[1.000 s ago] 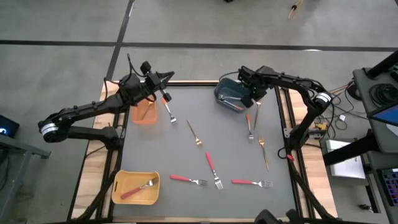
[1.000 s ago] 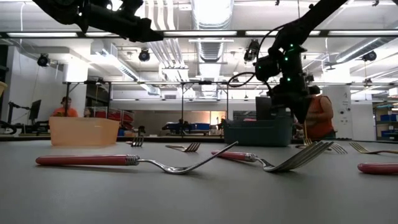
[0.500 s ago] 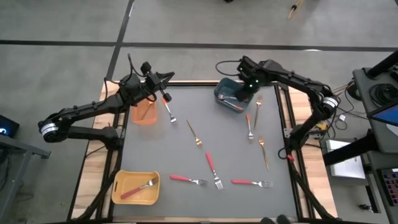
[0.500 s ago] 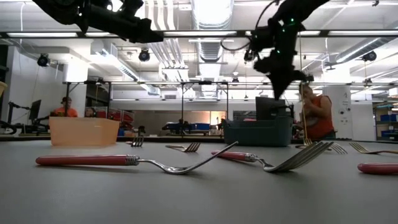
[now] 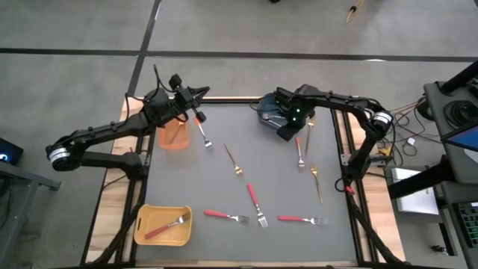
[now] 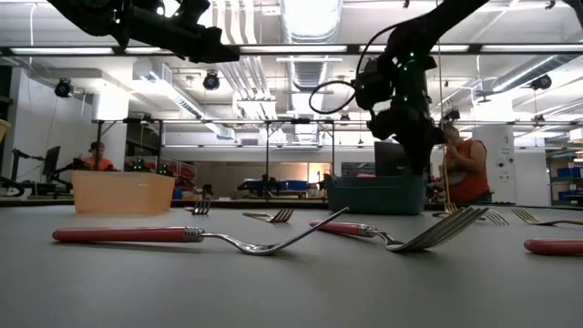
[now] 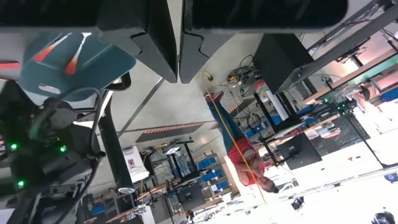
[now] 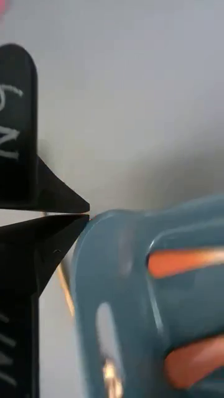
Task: Sort silverware by color (type)
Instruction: Adjust the blue bin, then put the gold fork into the orange bin
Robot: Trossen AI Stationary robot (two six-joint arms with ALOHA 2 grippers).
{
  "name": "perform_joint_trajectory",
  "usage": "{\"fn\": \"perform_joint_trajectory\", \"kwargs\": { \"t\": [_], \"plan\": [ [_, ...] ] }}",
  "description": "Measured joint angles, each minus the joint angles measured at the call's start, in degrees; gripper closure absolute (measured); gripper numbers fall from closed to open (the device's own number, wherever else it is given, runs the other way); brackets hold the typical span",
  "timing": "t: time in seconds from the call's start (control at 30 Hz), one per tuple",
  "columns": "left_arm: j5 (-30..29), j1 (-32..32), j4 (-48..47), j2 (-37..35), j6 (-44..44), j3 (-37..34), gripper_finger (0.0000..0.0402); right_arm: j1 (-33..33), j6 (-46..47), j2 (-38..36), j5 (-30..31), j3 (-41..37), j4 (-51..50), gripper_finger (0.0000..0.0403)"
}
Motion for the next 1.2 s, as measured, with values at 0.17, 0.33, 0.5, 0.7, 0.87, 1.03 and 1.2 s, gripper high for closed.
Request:
{"fn": "perform_joint_trajectory", "kwargs": {
  "t": [0.17,0.33,0.5,0.7,0.87,1.03,1.2],
  "plan": [
    [0.01,0.0,-0.27,0.0,-0.33,0.0,0.0402,-0.37,-0.06,0.33,7.64,0.0,0.5,0.0394],
    [0.02,0.0,-0.59,0.0,-1.1,0.0,0.0402,-0.76,-0.21,0.33,16.33,-0.02,1.54,0.0394],
    [0.02,0.0,-1.71,0.0,-1.6,0.0,0.0402,-0.98,-3.29,0.33,24.41,0.02,6.48,0.0394],
    [0.06,0.0,-4.44,0.0,-3.28,0.0,0.0402,-1.43,-3.87,-0.14,21.38,2.93,4.11,0.0394],
    [0.11,0.0,-7.43,0.0,-5.83,0.0,0.0402,-1.23,-3.85,-2.22,16.12,4.78,3.8,0.0394],
    [0.23,-0.25,-10.62,-0.02,-9.64,0.0,0.0402,-0.57,-3.43,-5.02,15.01,4.69,9.65,0.0394],
    [0.32,-1.85,-15.01,-0.02,-10.76,0.0,0.0402,2.27,-5.07,-6.54,14.51,3.12,20.71,0.0394]
  ]
}}
